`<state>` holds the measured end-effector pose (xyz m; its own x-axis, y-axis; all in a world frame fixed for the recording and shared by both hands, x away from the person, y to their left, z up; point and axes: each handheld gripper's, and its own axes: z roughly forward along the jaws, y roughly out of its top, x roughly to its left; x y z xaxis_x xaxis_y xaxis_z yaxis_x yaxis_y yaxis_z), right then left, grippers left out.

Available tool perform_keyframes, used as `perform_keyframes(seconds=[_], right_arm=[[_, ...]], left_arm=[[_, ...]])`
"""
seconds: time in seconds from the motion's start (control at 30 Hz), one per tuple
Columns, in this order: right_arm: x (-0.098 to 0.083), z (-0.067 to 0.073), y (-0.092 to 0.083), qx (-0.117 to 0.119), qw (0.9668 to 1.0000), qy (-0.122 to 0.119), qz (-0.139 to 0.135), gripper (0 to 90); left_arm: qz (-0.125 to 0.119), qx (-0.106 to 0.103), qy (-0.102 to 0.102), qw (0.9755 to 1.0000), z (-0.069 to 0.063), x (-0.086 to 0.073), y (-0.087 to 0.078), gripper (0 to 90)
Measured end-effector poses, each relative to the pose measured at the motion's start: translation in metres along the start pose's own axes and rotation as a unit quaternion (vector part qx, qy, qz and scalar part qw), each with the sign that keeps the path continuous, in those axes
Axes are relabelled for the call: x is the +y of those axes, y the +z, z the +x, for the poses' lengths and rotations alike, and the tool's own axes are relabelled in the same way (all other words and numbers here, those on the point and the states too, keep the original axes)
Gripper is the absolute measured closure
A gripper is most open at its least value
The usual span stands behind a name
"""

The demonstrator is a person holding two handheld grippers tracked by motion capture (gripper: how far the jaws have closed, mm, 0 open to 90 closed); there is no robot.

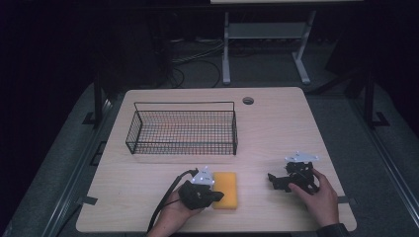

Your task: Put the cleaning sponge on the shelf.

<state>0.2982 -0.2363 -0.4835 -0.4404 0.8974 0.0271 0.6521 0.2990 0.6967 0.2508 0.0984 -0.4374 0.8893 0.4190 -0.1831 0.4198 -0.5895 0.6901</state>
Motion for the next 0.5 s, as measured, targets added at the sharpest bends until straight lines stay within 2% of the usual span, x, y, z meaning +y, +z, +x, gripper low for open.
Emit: perform_keyframes(seconds=[0.23,0.5], right_arm=[[0.000,0.000,0.000,0.000,1.0000,0.000,0.000,0.0],[0.000,0.000,0.000,0.000,1.0000,0.000,0.000,0.0]], left_arm=[[0.002,0.007,-0.008,0.9999,0.006,-0.003,-0.002,89.6],[0.006,0.031,-0.015,0.9994,0.017,-0.006,-0.012,89.6]])
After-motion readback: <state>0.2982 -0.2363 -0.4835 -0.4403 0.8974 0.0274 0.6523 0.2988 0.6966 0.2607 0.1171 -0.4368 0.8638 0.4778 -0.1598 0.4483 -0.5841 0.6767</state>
